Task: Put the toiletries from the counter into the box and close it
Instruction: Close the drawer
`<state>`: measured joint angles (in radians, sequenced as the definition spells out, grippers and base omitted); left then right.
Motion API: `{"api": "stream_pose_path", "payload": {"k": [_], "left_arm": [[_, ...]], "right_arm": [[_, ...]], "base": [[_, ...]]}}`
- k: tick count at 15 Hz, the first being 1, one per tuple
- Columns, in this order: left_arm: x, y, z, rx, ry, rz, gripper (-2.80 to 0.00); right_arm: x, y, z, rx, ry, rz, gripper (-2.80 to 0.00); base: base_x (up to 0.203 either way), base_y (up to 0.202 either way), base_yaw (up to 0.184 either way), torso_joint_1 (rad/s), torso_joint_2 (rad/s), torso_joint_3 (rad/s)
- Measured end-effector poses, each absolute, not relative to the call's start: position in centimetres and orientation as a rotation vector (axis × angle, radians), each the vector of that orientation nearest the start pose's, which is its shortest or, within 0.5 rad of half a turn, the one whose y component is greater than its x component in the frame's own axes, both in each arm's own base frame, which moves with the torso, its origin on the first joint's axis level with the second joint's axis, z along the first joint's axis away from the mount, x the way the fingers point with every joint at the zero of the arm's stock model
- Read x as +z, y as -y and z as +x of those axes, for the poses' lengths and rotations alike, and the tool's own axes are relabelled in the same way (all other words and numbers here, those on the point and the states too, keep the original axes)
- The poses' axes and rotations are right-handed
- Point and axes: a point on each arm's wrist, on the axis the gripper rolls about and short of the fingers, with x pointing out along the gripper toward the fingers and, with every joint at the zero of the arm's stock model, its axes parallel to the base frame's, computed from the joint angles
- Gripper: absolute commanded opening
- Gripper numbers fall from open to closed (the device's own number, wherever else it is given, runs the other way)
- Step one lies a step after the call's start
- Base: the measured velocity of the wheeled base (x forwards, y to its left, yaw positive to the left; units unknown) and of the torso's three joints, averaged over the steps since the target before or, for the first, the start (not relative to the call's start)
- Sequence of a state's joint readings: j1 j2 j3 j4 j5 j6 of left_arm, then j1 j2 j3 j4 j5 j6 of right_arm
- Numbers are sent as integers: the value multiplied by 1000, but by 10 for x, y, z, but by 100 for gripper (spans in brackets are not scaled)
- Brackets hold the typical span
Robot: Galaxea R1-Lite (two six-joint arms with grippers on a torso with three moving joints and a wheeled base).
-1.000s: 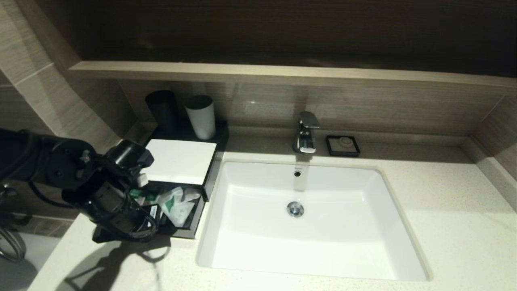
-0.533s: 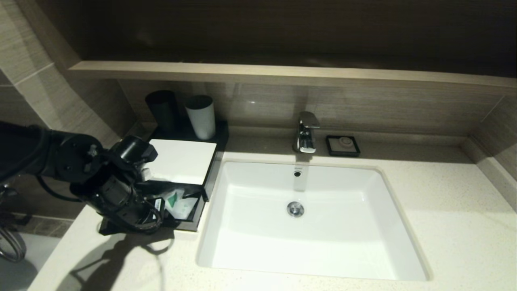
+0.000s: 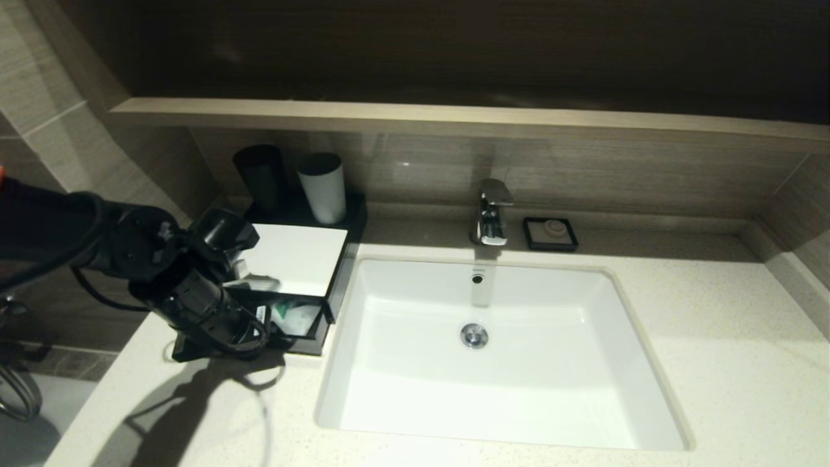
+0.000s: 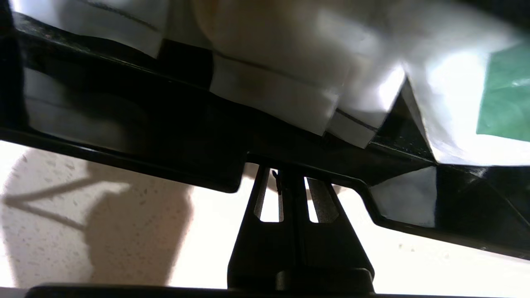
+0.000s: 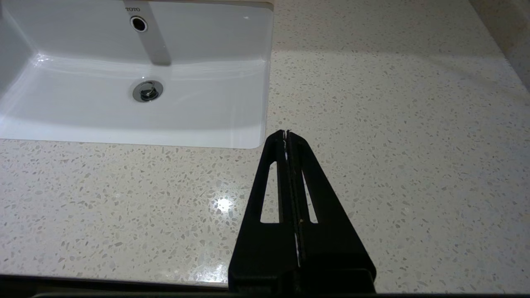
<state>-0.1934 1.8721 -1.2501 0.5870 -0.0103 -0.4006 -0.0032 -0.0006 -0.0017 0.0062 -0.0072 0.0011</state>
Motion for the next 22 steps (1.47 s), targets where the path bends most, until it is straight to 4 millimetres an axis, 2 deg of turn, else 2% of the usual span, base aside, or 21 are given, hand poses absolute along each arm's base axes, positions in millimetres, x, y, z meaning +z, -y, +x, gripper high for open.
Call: {"api": "stream_pose_path", "payload": {"k": [11, 22], "left_arm": [[164, 57, 332, 69, -1146, -270, -280], [169, 59, 343, 64, -1121, -273, -280]], "right_arm": [[75, 0, -23, -11, -3, 0, -280], [75, 0, -23, -11, -4, 2, -280]], "base": [[0, 0, 0, 0, 0, 0], [0, 0, 0, 0, 0, 0]]}}
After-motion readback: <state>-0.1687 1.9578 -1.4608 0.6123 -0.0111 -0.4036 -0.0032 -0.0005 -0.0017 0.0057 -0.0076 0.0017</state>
